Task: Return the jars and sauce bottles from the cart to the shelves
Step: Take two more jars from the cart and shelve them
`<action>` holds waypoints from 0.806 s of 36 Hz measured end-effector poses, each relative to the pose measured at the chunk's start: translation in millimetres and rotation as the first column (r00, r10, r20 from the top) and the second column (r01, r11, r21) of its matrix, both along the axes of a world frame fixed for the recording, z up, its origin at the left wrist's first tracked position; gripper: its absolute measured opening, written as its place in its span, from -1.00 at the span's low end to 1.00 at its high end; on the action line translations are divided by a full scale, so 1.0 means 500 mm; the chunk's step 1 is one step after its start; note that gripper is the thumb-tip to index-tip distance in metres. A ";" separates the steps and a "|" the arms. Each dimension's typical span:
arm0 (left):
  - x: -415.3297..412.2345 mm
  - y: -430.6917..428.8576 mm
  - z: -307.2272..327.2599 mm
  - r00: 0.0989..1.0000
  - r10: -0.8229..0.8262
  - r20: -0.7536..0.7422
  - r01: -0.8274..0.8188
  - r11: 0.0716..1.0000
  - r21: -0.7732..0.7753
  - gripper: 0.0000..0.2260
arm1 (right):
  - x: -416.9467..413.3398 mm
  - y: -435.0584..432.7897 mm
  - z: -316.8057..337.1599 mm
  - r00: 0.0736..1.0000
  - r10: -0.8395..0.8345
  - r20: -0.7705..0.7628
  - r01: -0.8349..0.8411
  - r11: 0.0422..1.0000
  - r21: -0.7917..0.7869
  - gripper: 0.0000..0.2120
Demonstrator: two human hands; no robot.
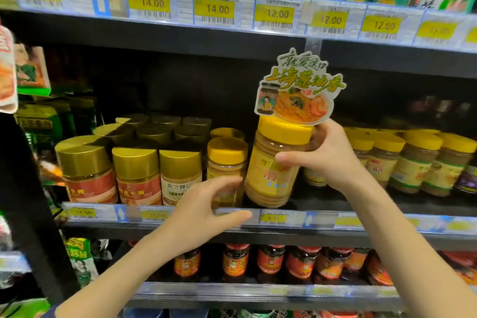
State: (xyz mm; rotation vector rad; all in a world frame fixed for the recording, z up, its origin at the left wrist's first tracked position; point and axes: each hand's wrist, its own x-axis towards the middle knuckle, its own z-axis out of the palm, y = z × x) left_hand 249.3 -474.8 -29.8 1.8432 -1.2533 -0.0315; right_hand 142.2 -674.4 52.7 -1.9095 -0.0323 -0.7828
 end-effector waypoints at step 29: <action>0.057 0.094 -0.094 0.834 0.040 0.550 -0.141 0.980 0.143 -0.45 | 0.071 -0.087 -0.118 0.975 -0.038 -0.220 0.047 0.998 0.034 -0.19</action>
